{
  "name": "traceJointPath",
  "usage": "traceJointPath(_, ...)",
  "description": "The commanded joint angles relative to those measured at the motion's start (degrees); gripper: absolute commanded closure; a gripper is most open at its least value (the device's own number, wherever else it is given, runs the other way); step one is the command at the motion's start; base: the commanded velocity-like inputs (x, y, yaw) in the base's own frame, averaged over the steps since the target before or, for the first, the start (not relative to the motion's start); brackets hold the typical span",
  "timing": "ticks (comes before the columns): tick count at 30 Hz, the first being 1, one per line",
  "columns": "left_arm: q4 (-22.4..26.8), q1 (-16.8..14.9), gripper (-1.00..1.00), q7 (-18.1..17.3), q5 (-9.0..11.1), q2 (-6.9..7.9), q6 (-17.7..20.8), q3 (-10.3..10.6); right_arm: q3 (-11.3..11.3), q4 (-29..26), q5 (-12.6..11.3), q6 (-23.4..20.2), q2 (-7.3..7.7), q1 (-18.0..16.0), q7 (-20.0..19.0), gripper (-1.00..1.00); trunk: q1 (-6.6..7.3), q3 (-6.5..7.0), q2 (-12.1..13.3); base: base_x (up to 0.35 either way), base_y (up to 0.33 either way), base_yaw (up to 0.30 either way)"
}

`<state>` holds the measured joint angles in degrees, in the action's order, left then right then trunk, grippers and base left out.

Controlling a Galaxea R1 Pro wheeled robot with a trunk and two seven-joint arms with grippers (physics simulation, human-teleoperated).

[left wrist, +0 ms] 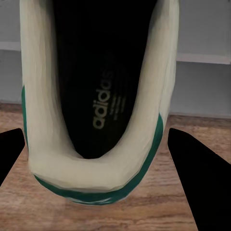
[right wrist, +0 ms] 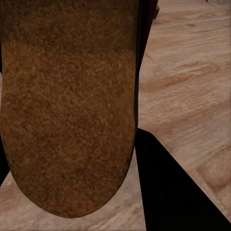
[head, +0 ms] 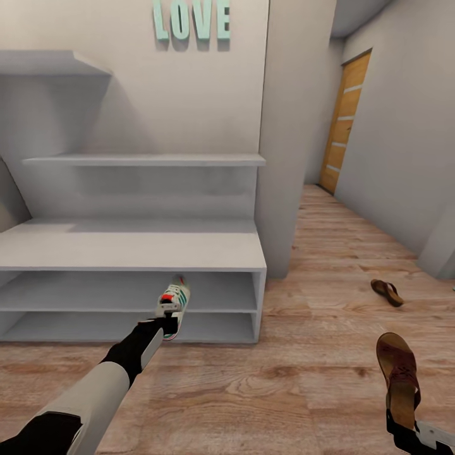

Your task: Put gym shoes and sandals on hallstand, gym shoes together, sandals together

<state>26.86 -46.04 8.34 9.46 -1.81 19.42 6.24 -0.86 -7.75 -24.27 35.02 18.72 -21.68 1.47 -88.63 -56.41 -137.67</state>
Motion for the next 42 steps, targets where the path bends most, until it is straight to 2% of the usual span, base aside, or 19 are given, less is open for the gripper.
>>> traceJointPath(1, 0.11, -0.02, 1.0, 0.44, 0.59, 0.05, 0.27, 0.43, -0.1, 0.01, -0.2, 0.1, 0.0, -0.03, 0.08, 1.0, 0.0, -0.05, -0.02, 0.177, -0.091, 0.0)
traceJointPath(8, 0.18, 0.93, 1.0, 0.5, 0.56, -0.02, -1.6, 0.63, -0.03, 0.01, -0.09, 0.06, -0.36, 0.02, 0.03, 1.0, 0.0, -0.06, -0.02, 0.029, -0.017, 0.0)
traceJointPath(14, 0.23, 0.49, 1.0, 0.33, 0.6, -0.31, 0.27, 0.47, -0.05, 0.01, 0.0, 0.06, -1.56, 0.03, 0.03, 1.0, 0.0, -0.06, -0.02, 0.0, 0.0, 0.0)
traceJointPath(18, 0.24, -0.61, 1.0, 0.32, 0.55, -1.05, 1.49, 0.38, -0.1, 0.02, 0.01, 0.05, -1.72, 0.04, 0.03, 1.0, 0.0, -0.06, -0.02, 0.0, 0.0, 0.0)
traceJointPath(24, 1.0, -2.58, 1.0, 0.29, 0.6, -1.18, 3.34, 0.42, -0.11, 0.01, 0.01, 0.06, -1.99, 0.02, 0.03, 1.0, 0.0, -0.06, -0.02, 0.0, 0.0, 0.0)
traceJointPath(35, 4.57, -2.51, 1.0, 0.27, 0.5, -1.05, 6.77, 0.44, -0.14, -0.03, -0.08, 0.05, -2.03, 0.0, 0.11, 1.0, 0.0, -0.06, -0.02, 0.0, 0.0, 0.0)
traceJointPath(36, 5.29, -2.43, 1.0, 0.27, 0.42, -0.93, 12.48, 0.44, -0.12, -0.03, -0.08, 0.05, -2.05, 0.02, 0.11, 1.0, -0.22, -0.24, -0.42, 0.0, 0.0, 0.0)
traceJointPath(42, 5.52, -2.55, 1.0, 0.35, 0.39, -0.77, 12.48, 0.44, -0.11, -0.03, -0.08, 0.05, -2.05, 0.03, 0.11, 1.0, -1.54, -1.48, -2.83, 0.0, 0.0, 0.0)
